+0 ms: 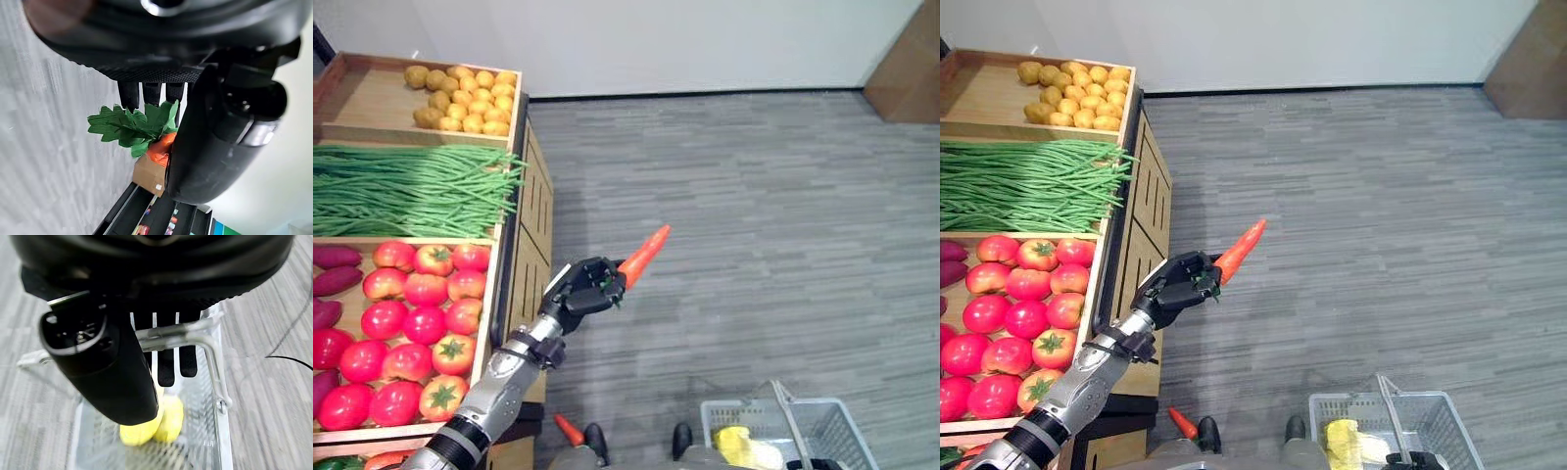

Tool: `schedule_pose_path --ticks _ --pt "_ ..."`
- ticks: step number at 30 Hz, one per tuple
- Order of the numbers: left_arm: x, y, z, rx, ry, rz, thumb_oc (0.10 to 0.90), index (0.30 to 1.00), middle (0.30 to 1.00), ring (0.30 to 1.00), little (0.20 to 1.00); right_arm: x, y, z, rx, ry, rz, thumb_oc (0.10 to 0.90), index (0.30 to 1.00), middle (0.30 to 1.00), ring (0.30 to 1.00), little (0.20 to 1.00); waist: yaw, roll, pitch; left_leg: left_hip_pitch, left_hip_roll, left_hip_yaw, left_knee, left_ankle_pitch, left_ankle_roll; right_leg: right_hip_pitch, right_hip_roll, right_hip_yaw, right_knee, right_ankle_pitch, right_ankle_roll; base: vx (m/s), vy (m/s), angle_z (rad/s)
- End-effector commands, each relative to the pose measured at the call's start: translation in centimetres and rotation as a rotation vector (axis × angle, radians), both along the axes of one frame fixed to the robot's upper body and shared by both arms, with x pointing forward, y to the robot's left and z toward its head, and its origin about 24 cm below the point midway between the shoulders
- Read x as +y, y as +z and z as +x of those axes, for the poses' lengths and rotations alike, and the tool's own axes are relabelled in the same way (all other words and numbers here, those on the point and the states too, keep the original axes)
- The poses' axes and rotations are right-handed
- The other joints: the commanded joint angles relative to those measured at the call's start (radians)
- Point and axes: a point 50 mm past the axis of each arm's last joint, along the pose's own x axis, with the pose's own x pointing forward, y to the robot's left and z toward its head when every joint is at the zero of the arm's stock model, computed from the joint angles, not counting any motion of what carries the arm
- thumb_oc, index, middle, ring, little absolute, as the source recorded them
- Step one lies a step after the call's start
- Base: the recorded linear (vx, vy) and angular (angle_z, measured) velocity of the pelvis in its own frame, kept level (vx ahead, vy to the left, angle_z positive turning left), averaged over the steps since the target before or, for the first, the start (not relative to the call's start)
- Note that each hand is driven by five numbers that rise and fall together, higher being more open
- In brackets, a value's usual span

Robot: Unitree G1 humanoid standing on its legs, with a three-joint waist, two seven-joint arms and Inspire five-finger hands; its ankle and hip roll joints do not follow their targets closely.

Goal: Get the vegetables into the basket

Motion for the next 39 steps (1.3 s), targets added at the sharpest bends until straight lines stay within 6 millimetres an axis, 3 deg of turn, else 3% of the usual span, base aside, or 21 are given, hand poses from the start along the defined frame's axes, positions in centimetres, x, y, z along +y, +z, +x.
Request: schedule_pose_path --ticks 1,4,5,8,9,10,11,15,18,19,23,24,27,32,39 --pt "-1.4 6.3 1.3 -0.309 -0.100 -0.059 0.400 0.300 0.300 0.300 0.300 -4.6 2.8 1.7 -0.049 0.024 -0.168 0.400 0.300 0.300 0.300 0.300 0.041 -0.019 -0.030 0.025 0.085 -0.038 -0.004 0.077 -0.093 -0.073 -0.064 0.009 0.018 0.176 0.078 0.00 -0.100 0.15" --pt "-1.7 6.9 1.3 -0.336 -0.136 -0.035 0.400 0.300 0.300 0.300 0.300 -6.1 4.3 4.3 -0.116 0.075 -0.216 0.400 0.300 0.300 0.300 0.300 0.045 -0.020 -0.046 0.026 0.103 -0.050 -0.013 0.074 -0.100 -0.059 -0.053 -0.002 0.007 0.148 0.069 0.00 -0.100 0.15" --pt "-1.7 6.9 1.3 -0.336 -0.135 -0.035 0.400 0.300 0.300 0.300 0.300 -6.1 4.3 4.3 -0.116 0.075 -0.216 0.400 0.300 0.300 0.300 0.300 0.045 -0.020 -0.045 0.026 0.104 -0.050 -0.013 0.074 -0.100 -0.059 -0.053 -0.002 0.007 0.148 0.069 0.00 -0.043 0.09" --pt "-2.2 7.2 1.3 -0.351 -0.165 -0.030 0.400 0.300 0.300 0.300 0.300 -6.7 5.7 7.6 -0.215 0.136 -0.249 0.400 0.300 0.300 0.300 0.300 0.046 -0.018 -0.059 0.028 0.112 -0.055 -0.013 0.066 -0.102 -0.048 -0.048 -0.009 -0.003 0.137 0.066 0.01 -0.033 0.05" --pt "-2.3 7.2 1.2 -0.350 -0.168 -0.034 0.400 0.300 0.300 0.300 0.300 -6.5 6.0 8.9 -0.252 0.165 -0.250 0.400 0.300 0.300 0.300 0.300 0.046 -0.017 -0.062 0.029 0.113 -0.055 -0.013 0.064 -0.102 -0.045 -0.048 -0.009 -0.007 0.136 0.065 -0.01 -0.030 0.06" --pt "-2.6 7.2 1.3 -0.352 -0.174 -0.033 0.400 0.300 0.300 0.300 0.300 -5.9 6.9 11.5 -0.331 0.238 -0.253 0.400 0.300 0.300 0.300 0.300 0.047 -0.016 -0.069 0.030 0.115 -0.053 -0.013 0.062 -0.103 -0.041 -0.046 -0.009 -0.016 0.134 0.062 -0.01 -0.021 0.05" --pt "-2.6 7.2 1.3 -0.352 -0.173 -0.033 0.400 0.300 0.300 0.300 0.300 -5.9 6.9 11.6 -0.331 0.239 -0.254 0.400 0.300 0.300 0.300 0.300 0.046 -0.016 -0.068 0.030 0.115 -0.053 -0.013 0.061 -0.103 -0.040 -0.046 -0.010 -0.016 0.134 0.062 -0.01 -0.015 0.03" --pt "-3.3 7.8 1.6 -0.389 -0.204 0.001 0.400 0.300 0.300 0.300 0.300 -3.1 9.8 18.5 -0.536 0.468 -0.256 0.400 0.300 0.300 0.300 0.300 0.044 -0.007 -0.081 0.044 0.118 -0.045 -0.013 0.054 -0.103 -0.034 -0.045 0.000 -0.023 0.132 0.059 0.00 0.000 0.00" --pt "-3.6 8.2 1.7 -0.409 -0.224 0.010 0.400 0.300 0.300 0.300 0.300 -2.4 11.1 20.3 -0.586 0.546 -0.273 0.400 0.300 0.300 0.300 0.300 0.042 -0.003 -0.083 0.048 0.118 -0.042 -0.013 0.053 -0.103 -0.033 -0.045 0.002 -0.024 0.133 0.058 0.00 0.000 0.00" --pt "-3.9 8.9 1.8 -0.436 -0.256 0.020 0.400 0.300 0.300 0.300 0.300 -1.7 12.7 22.1 -0.633 0.636 -0.302 0.400 0.300 0.300 0.300 0.300 0.040 -0.001 -0.088 0.051 0.118 -0.036 -0.013 0.050 -0.103 -0.034 -0.047 0.006 -0.025 0.136 0.059 0.00 0.000 0.00" --pt "-4.7 9.7 1.9 -0.472 -0.314 0.038 0.400 0.300 0.300 0.300 0.300 -1.2 14.5 24.0 -0.649 0.750 -0.356 0.400 0.300 0.300 0.300 0.300 0.037 0.002 -0.092 0.059 0.116 -0.029 -0.013 0.046 -0.102 -0.035 -0.048 0.015 -0.028 0.138 0.060 0.00 0.008 -0.03" --pt "-5.1 10.1 1.9 -0.489 -0.351 0.057 0.400 0.300 0.300 0.300 0.300 -0.5 15.8 25.2 -0.665 0.845 -0.382 0.400 0.300 0.300 0.300 0.300 0.034 0.004 -0.093 0.063 0.115 -0.023 -0.013 0.042 -0.101 -0.037 -0.050 0.021 -0.029 0.140 0.061 0.00 0.014 -0.08" --pt "-5.3 10.4 1.9 -0.502 -0.372 0.069 0.400 0.300 0.300 0.300 0.300 -0.2 16.7 25.9 -0.678 0.894 -0.402 0.400 0.300 0.300 0.300 0.300 0.032 0.005 -0.092 0.067 0.114 -0.018 -0.013 0.040 -0.101 -0.037 -0.050 0.026 -0.029 0.141 0.062 0.00 0.013 -0.12" --pt "-6.5 11.9 1.7 -0.573 -0.524 0.151 0.400 0.300 0.300 0.300 0.300 2.5 21.3 28.4 -0.747 1.192 -0.461 0.400 0.300 0.300 0.300 0.300 0.020 0.003 -0.095 0.074 0.114 -0.002 -0.013 0.033 -0.104 -0.045 -0.052 0.039 -0.029 0.151 0.068 -0.01 0.006 -0.09" --pt "-7.1 13.0 1.5 -0.653 -0.591 0.238 0.400 0.300 0.300 0.300 0.300 4.9 24.2 29.6 -0.920 1.214 -0.377 0.400 0.300 0.300 0.300 0.300 0.016 0.005 -0.097 0.079 0.118 0.010 -0.013 0.033 -0.107 -0.048 -0.049 0.043 -0.032 0.150 0.068 0.00 -0.003 -0.10"
